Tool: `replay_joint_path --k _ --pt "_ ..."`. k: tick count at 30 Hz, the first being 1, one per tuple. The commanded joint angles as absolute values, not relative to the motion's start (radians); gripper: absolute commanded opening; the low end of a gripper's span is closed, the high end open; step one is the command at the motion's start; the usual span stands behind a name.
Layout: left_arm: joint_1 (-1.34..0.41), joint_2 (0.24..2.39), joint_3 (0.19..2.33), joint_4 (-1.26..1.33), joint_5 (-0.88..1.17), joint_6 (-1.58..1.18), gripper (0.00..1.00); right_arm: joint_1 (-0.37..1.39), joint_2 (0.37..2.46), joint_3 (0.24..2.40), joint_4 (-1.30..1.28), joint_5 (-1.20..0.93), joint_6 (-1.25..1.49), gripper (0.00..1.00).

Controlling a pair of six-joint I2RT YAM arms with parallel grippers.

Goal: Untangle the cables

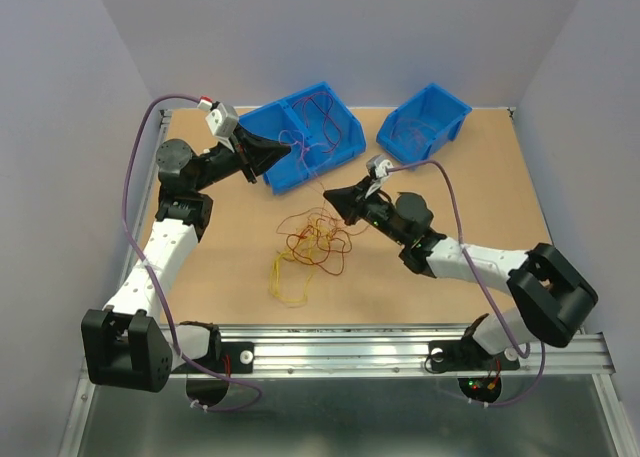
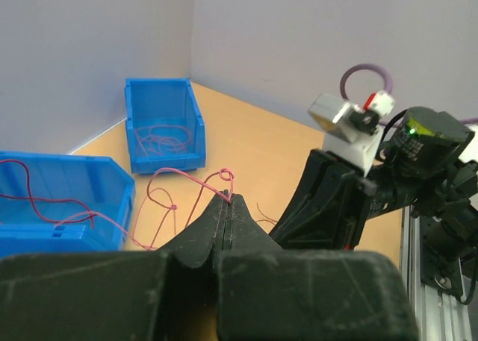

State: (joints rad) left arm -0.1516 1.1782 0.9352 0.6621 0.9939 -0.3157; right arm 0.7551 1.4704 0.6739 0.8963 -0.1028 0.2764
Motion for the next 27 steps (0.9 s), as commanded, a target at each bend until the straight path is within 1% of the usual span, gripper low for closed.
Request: replay_joint_path --k 1,5,8,10,11,14,17,20,23,24,27 --pt "-0.16 1.169 0.954 0.689 1.008 -0.314 0.0 0.764 1.349 0.808 0.901 -0.126 0.232 0.0" --pt "-0.16 1.155 0.951 0.684 1.005 -0.308 0.0 0.764 1.252 0.857 0.836 -0.159 0.229 0.01" --pt "-0.16 1.152 0.948 0.684 1.0 -0.304 0.0 0.764 1.23 0.896 0.825 -0.163 0.226 0.01" --pt "-0.16 1.158 0.951 0.683 0.999 -0.304 0.0 0.764 1.23 0.942 0.772 -0.179 0.221 0.01" --pt "-0.16 1.16 0.95 0.683 1.0 -0.305 0.0 0.764 1.233 1.016 0.741 -0.189 0.221 0.01" --pt "-0.16 1.169 0.954 0.684 0.999 -0.305 0.0 0.764 1.246 1.148 0.628 -0.236 0.233 0.01" --pt "-0.16 1.17 0.956 0.681 0.999 -0.304 0.0 0.764 1.246 1.257 0.56 -0.274 0.256 0.0" --pt "-0.16 1.164 0.951 0.683 0.996 -0.301 0.0 0.764 1.235 1.31 0.516 -0.316 0.274 0.01" --pt "-0.16 1.158 0.95 0.681 0.992 -0.299 0.0 0.764 1.194 1.264 0.486 -0.311 0.293 0.01" --pt "-0.16 1.158 0.95 0.681 0.992 -0.296 0.0 0.764 1.169 1.179 0.485 -0.281 0.298 0.01" --pt "-0.16 1.154 0.948 0.681 0.986 -0.295 0.0 0.765 1.149 1.019 0.501 -0.204 0.285 0.0"
